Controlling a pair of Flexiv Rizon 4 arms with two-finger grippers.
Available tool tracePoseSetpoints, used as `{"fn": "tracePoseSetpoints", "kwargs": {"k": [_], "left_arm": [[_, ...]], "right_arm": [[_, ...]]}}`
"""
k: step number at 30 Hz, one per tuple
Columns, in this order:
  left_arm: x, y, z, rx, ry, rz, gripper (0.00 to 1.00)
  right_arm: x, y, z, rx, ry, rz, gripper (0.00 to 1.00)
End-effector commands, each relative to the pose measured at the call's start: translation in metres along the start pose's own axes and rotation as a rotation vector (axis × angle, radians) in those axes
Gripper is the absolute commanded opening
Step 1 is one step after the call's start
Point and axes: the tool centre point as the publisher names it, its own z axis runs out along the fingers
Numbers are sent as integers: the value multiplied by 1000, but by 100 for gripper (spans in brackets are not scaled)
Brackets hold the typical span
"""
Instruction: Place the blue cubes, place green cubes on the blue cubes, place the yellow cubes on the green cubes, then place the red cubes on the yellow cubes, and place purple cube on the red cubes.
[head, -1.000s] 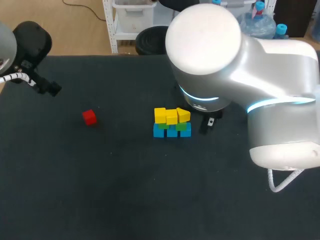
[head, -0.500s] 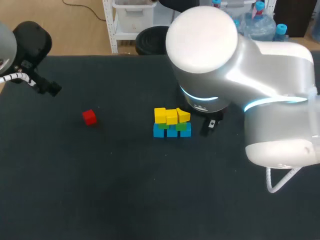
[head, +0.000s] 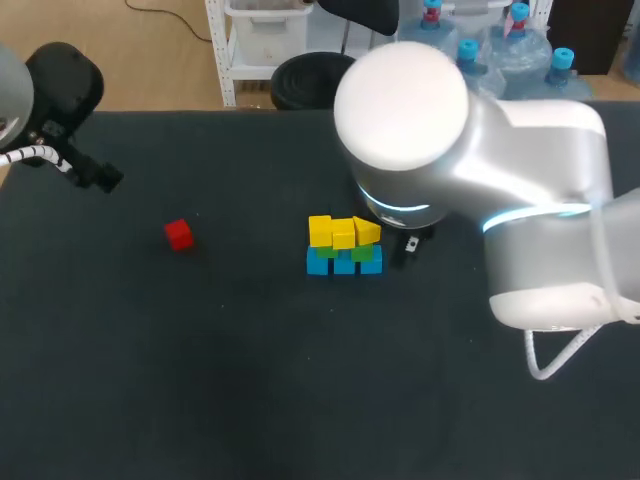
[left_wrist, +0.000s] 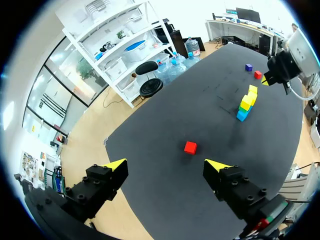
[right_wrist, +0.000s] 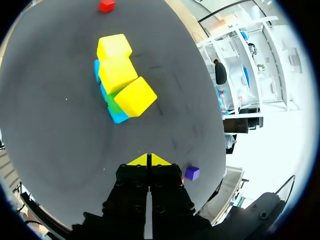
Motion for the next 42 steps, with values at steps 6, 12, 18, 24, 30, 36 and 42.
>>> {"fn": "tracePoseSetpoints", "kwargs": {"k": [6, 12, 18, 24, 30, 36, 42], "left_arm": [[0, 1, 0, 2, -1, 1, 100], [0, 1, 0, 2, -1, 1, 100], [0, 1, 0, 2, -1, 1, 100], [0, 1, 0, 2, -1, 1, 100], [0, 1, 0, 2, -1, 1, 100], [0, 1, 0, 2, -1, 1, 100], [0, 1, 0, 2, -1, 1, 100]], "right_arm": [[-12, -4, 15, 8, -28, 17, 0], [-16, -8, 17, 18, -44, 29, 0], [-26, -12, 14, 24, -52, 25, 0], [-30, -12, 13, 20, -56, 18, 0], [-32, -11, 14, 9, -68, 25, 0], [-35, -10, 15, -1, -76, 29, 0], [-39, -10, 14, -11, -79, 30, 0]]}}
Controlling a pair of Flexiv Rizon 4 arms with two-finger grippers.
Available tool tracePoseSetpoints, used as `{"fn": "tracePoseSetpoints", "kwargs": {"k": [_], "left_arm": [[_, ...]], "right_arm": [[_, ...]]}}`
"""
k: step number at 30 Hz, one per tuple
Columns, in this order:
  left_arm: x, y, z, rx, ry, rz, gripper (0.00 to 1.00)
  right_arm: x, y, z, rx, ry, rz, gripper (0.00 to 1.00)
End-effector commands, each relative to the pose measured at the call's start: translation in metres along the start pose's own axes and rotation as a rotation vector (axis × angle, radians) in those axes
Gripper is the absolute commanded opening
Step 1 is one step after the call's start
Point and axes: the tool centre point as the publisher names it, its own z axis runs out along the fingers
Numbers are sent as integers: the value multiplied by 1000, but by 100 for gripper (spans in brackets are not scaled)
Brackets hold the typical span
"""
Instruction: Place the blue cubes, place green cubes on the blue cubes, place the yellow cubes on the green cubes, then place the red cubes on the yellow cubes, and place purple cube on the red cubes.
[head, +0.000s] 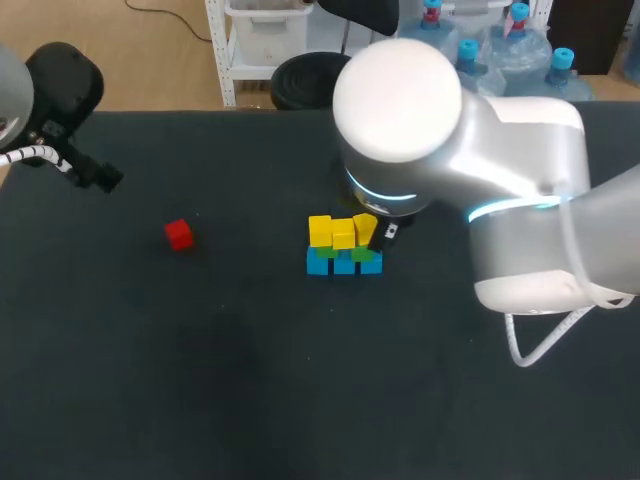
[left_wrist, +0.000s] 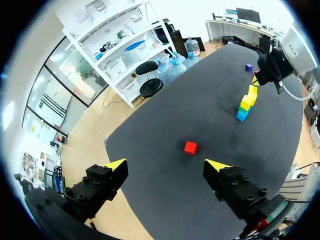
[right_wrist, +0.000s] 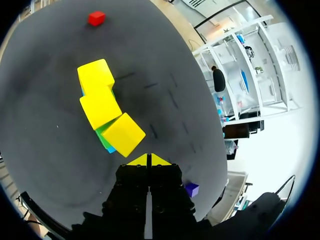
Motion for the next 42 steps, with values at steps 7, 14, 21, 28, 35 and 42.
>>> {"fn": "tracePoseSetpoints", "kwargs": {"k": [7, 14, 21, 28, 35, 42], "left_arm": [[0, 1, 0, 2, -1, 1, 100], [0, 1, 0, 2, -1, 1, 100], [0, 1, 0, 2, -1, 1, 100], [0, 1, 0, 2, -1, 1, 100], [0, 1, 0, 2, -1, 1, 100], [0, 1, 0, 2, -1, 1, 100]], "right_arm": [[1, 1, -2, -22, 14, 10, 0], [8, -1, -7, -33, 30, 26, 0], [6, 2, -3, -68, 35, 33, 0], [5, 2, -1, -85, 37, 34, 0], [4, 5, 1, -112, 46, 41, 0], [6, 6, 2, -129, 50, 52, 0]]}}
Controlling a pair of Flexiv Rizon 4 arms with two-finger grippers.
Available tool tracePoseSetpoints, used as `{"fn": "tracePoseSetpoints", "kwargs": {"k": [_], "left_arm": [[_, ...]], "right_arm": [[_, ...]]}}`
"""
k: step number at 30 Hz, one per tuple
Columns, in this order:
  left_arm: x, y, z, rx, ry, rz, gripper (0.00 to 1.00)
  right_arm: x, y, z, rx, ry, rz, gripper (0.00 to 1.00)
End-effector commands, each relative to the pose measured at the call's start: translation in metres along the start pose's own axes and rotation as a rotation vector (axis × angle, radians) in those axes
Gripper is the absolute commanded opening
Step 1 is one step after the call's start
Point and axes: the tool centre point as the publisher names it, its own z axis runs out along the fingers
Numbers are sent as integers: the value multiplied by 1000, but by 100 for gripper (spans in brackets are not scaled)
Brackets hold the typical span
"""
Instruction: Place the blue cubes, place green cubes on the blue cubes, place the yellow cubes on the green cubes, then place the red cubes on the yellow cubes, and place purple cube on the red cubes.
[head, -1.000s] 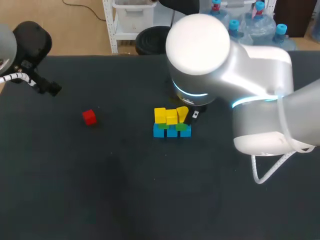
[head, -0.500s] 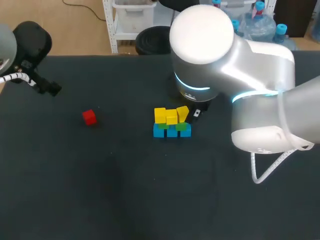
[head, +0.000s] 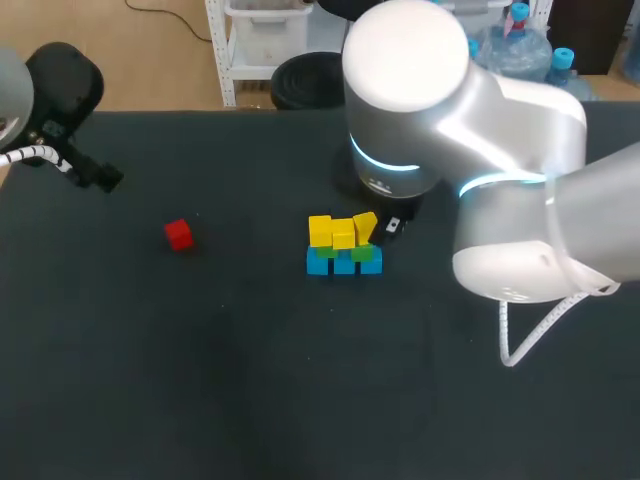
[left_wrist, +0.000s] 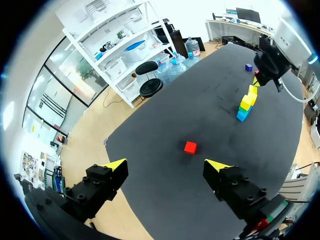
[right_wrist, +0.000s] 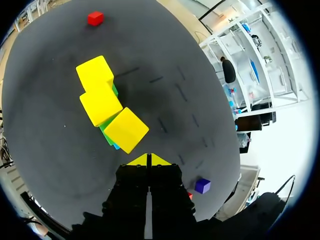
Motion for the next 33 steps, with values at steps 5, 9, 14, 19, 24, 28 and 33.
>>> {"fn": "tracePoseSetpoints", "kwargs": {"k": [5, 9, 14, 19, 24, 28, 33], "left_arm": [[0, 1, 0, 2, -1, 1, 100], [0, 1, 0, 2, -1, 1, 100], [0, 1, 0, 2, -1, 1, 100], [0, 1, 0, 2, -1, 1, 100], [0, 1, 0, 2, -1, 1, 100], [0, 1, 0, 2, -1, 1, 100], [0, 1, 0, 2, -1, 1, 100]], "right_arm": [[0, 0, 0, -17, 2, 7, 0], [-1, 0, 1, -24, 5, 7, 0], [-2, 1, 3, -42, 11, 7, 0], [-2, 1, 4, -51, 12, 12, 0], [-4, 2, 4, -56, 7, 10, 0], [-5, 2, 5, -60, 8, 6, 0], [-5, 2, 5, -66, 11, 5, 0]]}}
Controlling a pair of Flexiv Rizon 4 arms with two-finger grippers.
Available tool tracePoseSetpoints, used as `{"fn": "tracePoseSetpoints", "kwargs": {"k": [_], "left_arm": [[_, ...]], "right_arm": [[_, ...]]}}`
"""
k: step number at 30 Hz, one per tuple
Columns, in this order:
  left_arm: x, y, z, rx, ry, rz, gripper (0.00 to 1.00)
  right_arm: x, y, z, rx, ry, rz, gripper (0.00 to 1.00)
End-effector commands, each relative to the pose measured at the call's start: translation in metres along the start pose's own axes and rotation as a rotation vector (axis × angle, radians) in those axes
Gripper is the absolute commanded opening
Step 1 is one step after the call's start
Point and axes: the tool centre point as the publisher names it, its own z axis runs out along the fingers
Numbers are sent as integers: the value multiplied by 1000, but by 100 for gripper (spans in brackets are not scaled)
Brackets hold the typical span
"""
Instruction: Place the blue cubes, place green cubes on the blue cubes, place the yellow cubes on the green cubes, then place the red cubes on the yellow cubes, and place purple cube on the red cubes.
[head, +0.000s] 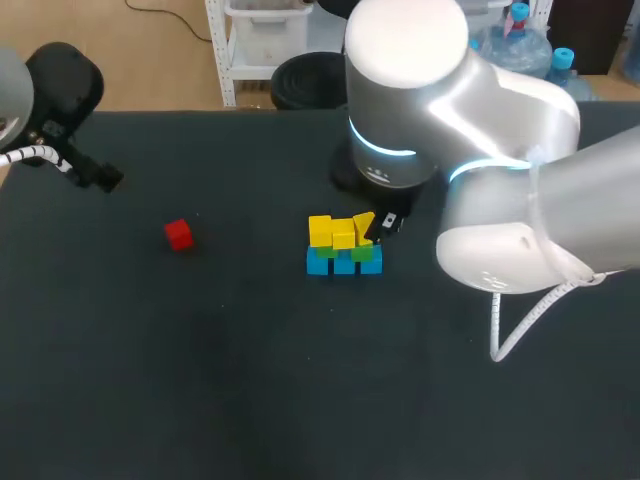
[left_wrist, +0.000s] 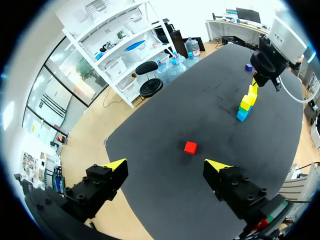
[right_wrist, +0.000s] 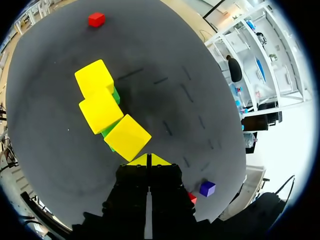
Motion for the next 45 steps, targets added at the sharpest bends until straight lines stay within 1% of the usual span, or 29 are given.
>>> {"fn": "tracePoseSetpoints", "kwargs": {"k": [1, 15, 45], "left_arm": [[0, 1, 0, 2, -1, 1, 100], [0, 1, 0, 2, -1, 1, 100], [0, 1, 0, 2, -1, 1, 100]], "right_arm": [[0, -1, 0, -6, 4, 0, 0], [0, 2, 1, -40, 9, 4, 0], [2, 5, 4, -76, 11, 23, 0]]}}
